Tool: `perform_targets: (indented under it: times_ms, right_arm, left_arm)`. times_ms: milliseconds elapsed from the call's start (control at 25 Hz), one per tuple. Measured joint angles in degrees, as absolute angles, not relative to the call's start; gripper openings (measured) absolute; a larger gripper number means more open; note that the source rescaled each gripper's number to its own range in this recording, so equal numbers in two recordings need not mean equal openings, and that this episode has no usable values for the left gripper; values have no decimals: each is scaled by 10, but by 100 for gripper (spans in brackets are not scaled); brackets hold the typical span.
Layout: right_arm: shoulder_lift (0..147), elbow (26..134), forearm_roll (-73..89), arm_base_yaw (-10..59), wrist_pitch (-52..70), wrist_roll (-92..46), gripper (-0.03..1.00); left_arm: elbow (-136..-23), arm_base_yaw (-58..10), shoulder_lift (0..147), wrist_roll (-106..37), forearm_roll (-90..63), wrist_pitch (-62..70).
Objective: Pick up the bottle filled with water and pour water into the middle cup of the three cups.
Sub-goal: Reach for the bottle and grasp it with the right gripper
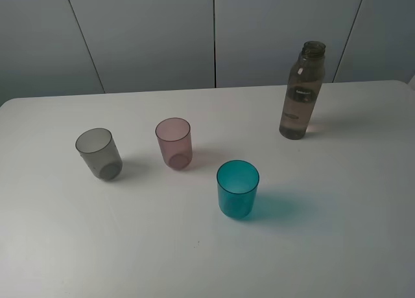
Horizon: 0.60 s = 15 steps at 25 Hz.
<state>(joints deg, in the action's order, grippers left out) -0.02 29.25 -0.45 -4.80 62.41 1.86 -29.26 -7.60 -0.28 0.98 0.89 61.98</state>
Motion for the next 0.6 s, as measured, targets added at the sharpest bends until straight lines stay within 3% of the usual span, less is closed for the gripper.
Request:
perform_targets:
  times_ms: [600]
  right_arm:
    - [0, 292, -4, -48, 624, 19, 69]
  left_arm:
    - [-293, -76, -3, 10, 9, 620]
